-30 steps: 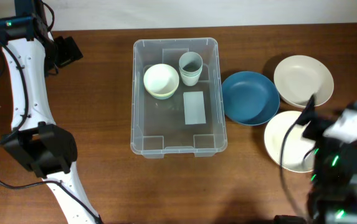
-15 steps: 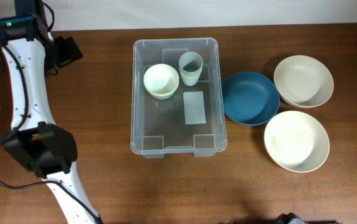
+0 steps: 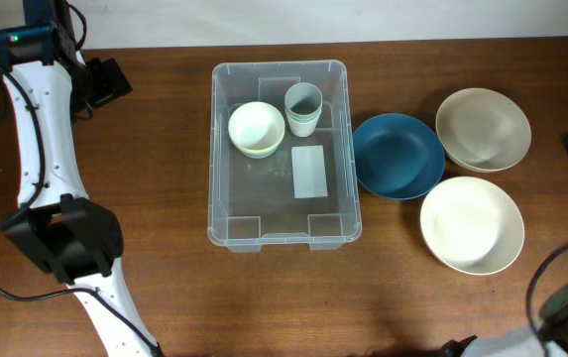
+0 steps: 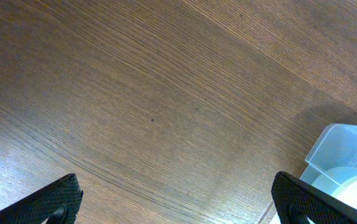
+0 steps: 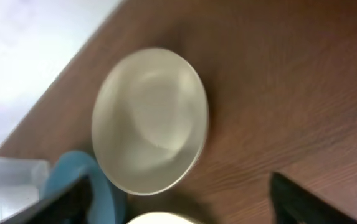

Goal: Pack container
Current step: 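Raise the right gripper and move it toward the cream bowls, then lower the right gripper onto the far cream bowl's right rim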

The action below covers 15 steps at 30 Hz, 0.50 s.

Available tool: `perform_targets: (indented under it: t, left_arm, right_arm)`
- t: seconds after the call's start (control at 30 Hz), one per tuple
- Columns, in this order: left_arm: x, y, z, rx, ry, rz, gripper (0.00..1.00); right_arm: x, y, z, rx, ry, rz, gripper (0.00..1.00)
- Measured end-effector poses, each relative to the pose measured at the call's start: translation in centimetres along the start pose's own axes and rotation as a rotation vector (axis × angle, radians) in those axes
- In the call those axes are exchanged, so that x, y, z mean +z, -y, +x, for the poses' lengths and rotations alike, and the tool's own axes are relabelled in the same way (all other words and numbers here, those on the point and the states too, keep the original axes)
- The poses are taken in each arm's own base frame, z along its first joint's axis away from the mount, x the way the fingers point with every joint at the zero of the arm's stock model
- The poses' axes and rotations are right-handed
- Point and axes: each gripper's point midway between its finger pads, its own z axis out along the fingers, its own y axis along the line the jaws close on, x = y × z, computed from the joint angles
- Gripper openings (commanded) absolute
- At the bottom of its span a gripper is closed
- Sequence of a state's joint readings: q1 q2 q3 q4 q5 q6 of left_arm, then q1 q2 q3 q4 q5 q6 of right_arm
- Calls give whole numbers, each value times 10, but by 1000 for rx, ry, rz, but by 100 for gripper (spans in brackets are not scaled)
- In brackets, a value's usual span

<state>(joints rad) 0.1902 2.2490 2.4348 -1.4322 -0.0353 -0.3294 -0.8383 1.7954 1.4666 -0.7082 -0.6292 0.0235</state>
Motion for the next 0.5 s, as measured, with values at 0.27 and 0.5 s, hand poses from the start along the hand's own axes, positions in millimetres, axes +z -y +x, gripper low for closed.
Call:
perform_targets:
  t: [0.27, 0.5]
  left_arm:
    - [0, 0, 0, 0, 0, 0, 99]
    - [0, 0, 0, 0, 0, 0, 99]
  right_arm:
    - [67, 5, 19, -56, -91, 103, 82]
    - [97, -25, 22, -246, -73, 331, 83]
